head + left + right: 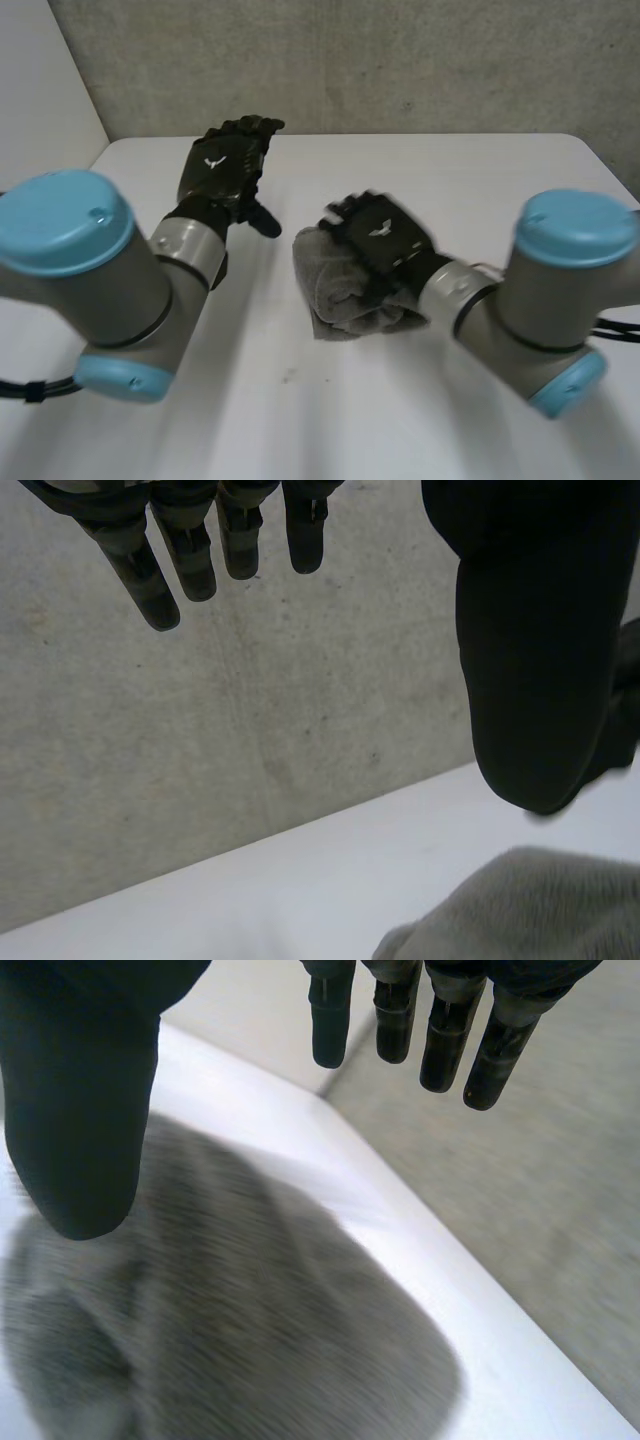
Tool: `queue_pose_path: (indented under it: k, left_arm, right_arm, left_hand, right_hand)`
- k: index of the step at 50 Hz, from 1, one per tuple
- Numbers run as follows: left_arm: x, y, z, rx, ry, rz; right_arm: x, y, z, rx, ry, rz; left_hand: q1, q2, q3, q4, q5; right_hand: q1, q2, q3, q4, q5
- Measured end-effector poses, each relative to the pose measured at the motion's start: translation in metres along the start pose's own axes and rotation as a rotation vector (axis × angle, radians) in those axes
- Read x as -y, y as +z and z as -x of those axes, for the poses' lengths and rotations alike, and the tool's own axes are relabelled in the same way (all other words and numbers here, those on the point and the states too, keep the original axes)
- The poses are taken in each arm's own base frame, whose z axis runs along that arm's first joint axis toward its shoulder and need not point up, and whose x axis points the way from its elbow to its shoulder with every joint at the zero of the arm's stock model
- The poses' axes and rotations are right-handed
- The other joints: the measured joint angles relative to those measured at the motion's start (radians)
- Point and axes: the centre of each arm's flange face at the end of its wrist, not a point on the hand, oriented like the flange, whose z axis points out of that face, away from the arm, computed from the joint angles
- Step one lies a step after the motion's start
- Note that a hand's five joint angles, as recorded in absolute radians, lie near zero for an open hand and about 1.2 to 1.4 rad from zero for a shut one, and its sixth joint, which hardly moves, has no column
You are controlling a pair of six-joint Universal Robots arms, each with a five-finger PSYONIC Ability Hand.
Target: Fold the towel.
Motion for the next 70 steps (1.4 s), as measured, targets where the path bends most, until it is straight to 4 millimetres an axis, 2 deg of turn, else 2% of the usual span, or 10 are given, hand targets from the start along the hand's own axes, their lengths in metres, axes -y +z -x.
queue_pose_path:
  k: [5, 11, 23, 33, 36, 44, 49, 54, 60, 70]
  left_arm:
    - [-0.017, 0.024, -0.008, -0.018, -0.073, 0.014]
    - [-0.050, 0.031, -0.023, -0.053, -0.082, 0.078]
    - [-0.117, 0.017, -0.027, -0.054, -0.044, 0.293]
    - [-0.120, 0.011, -0.025, -0.048, -0.035, 0.332]
    - [-0.110, 0.011, -0.025, -0.050, -0.035, 0.315]
    - [-0.050, 0.009, -0.027, -0.055, -0.023, 0.221]
    - [0.021, -0.007, -0.016, 0.002, -0.018, 0.147]
    - [0.089, -0.032, 0.017, 0.151, 0.008, 0.064]
    - [0.142, -0.066, 0.047, 0.275, 0.088, 0.001]
    - [0.154, -0.081, 0.047, 0.224, 0.135, 0.018]
  right_arm:
    - [0.004, -0.017, -0.051, -0.148, 0.171, -0.002]
    - [-0.002, -0.023, -0.081, -0.204, 0.341, -0.016]
    - [-0.059, 0.011, -0.069, -0.030, 0.467, 0.129]
    - [-0.090, 0.028, -0.066, -0.001, 0.332, 0.233]
    - [-0.082, 0.028, -0.071, -0.022, 0.274, 0.226]
    - [-0.004, 0.010, -0.105, -0.166, 0.184, 0.078]
    - [0.058, -0.021, -0.135, -0.382, 0.223, -0.045]
    - [0.093, -0.051, -0.149, -0.547, 0.263, -0.093]
    - [0.108, -0.075, -0.145, -0.598, 0.283, -0.061]
    - [0.119, -0.094, -0.136, -0.579, 0.291, -0.024]
  left_hand:
    - [0.000, 0.002, 0.002, 0.002, 0.000]
    - [0.003, 0.009, 0.008, 0.007, 0.000]
    - [0.000, 0.007, 0.006, 0.004, 0.000]
    - [0.000, 0.007, 0.006, 0.004, 0.000]
    - [0.000, 0.006, 0.006, 0.004, 0.000]
    - [0.000, 0.001, 0.002, 0.002, 0.000]
    - [0.000, -0.001, -0.001, 0.000, 0.000]
    - [0.000, -0.002, -0.002, -0.001, 0.000]
    - [0.000, -0.003, -0.002, -0.001, 0.000]
    - [0.000, -0.003, -0.002, -0.001, 0.000]
  right_hand:
    - [0.000, 0.000, 0.000, 0.000, 0.000]
    - [0.000, 0.000, 0.000, 0.000, 0.000]
    - [0.000, 0.000, 0.000, 0.000, 0.000]
    - [0.000, 0.000, 0.000, 0.000, -0.013]
    - [0.000, 0.000, 0.000, 0.000, -0.017]
    - [0.000, 0.000, 0.000, 0.000, -0.019]
    - [0.000, 0.000, 0.000, 0.000, -0.019]
    - [0.000, 0.000, 0.000, 0.000, -0.019]
    - [0.000, 0.000, 0.000, 0.000, -0.019]
    - [0.000, 0.000, 0.000, 0.000, -0.019]
